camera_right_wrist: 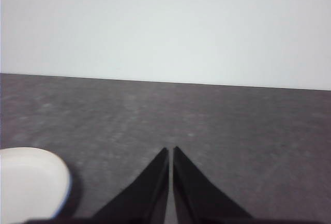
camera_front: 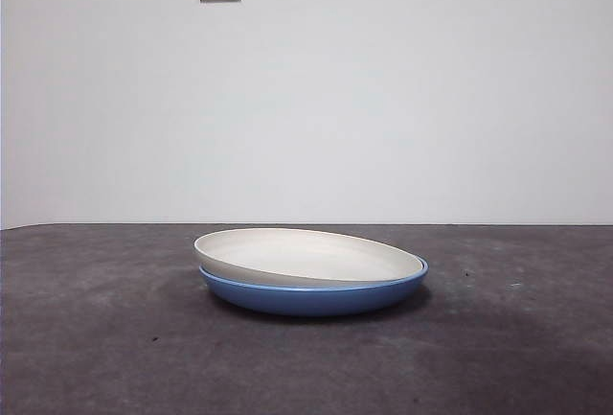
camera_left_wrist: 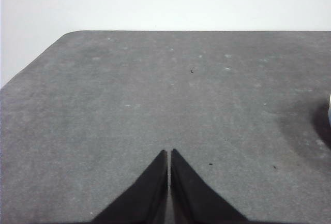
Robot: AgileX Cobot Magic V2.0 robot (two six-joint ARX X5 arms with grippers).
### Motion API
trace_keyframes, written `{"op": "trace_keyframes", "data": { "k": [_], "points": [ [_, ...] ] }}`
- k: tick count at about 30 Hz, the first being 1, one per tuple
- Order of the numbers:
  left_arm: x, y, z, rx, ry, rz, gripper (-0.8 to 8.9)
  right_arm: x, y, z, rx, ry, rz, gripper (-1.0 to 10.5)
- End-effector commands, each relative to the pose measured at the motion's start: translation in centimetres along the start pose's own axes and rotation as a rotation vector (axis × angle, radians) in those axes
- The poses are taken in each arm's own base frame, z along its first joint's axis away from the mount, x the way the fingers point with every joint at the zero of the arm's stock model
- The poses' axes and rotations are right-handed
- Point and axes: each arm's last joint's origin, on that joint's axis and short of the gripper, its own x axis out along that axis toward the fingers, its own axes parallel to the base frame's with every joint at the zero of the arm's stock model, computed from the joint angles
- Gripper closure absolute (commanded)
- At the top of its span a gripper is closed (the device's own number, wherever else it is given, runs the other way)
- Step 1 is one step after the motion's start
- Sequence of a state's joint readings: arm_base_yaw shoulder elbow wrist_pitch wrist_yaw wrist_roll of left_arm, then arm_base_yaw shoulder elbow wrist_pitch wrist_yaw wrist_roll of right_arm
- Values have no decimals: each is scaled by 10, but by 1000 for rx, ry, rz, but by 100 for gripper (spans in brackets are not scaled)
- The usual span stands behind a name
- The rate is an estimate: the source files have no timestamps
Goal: Pick up the white plate, put it on the blue plate, put it on desk
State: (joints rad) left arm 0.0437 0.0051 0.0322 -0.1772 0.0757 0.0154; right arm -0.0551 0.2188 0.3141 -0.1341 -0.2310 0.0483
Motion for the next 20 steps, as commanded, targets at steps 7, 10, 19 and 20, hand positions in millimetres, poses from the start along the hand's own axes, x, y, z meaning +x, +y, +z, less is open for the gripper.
{"op": "trace_keyframes", "data": {
  "k": [7, 10, 19, 20],
  "points": [
    [2, 0, -7, -5, 27, 4, 804, -1, -5, -48, 11, -30, -93, 939],
    [2, 0, -7, -5, 27, 4, 804, 0, -7, -61, 34, -17, -109, 939],
    [2, 0, -8, -5, 28, 4, 804, 2, -9, -84, 62, 59, -140, 939],
    [2, 0, -7, -5, 27, 4, 804, 2, -10, -85, 63, 66, -145, 939]
  ]
}}
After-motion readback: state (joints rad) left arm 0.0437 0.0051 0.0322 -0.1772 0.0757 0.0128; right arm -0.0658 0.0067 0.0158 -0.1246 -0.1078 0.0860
